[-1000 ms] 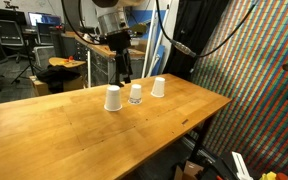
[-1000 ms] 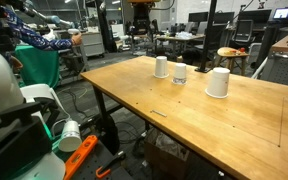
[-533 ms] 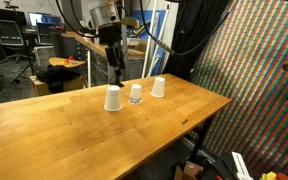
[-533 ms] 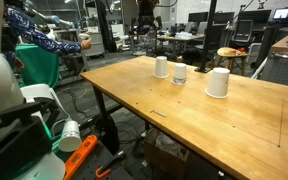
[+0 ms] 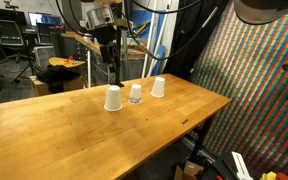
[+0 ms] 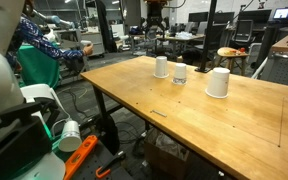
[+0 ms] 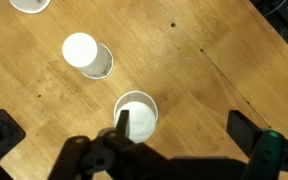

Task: Stack the cups

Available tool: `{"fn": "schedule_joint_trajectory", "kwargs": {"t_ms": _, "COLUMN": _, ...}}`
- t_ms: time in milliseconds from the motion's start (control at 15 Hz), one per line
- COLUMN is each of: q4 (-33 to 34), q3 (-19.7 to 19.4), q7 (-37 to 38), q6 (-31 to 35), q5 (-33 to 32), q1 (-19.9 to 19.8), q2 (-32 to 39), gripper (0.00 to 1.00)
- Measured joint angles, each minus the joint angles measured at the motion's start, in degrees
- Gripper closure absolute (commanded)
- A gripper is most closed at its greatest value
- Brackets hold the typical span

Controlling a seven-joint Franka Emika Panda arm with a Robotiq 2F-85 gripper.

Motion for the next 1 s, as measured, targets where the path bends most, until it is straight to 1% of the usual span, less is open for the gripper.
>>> {"fn": "schedule_joint_trajectory", "kwargs": {"t_ms": 600, "q4": 13.07, "q3": -1.72, "q7": -3.60, "q6": -2.49, "q5": -0.07, "q1": -0.39, "q2": 11.35, "gripper": 0.00}}
{"fn": "schedule_joint_trajectory", "kwargs": {"t_ms": 800, "q4": 16.34, "q3": -2.37, "q7": -4.79, "q6": -3.03, "q5": -0.07, "q1": -1.47, "q2": 14.02, "gripper": 0.00}}
{"fn": "schedule_joint_trajectory", "kwargs": {"t_ms": 1000, "q4": 18.04, "q3": -2.61, "q7": -4.99, "q6": -3.03, "q5": -0.07, "q1": -2.61, "q2": 16.18, "gripper": 0.00}}
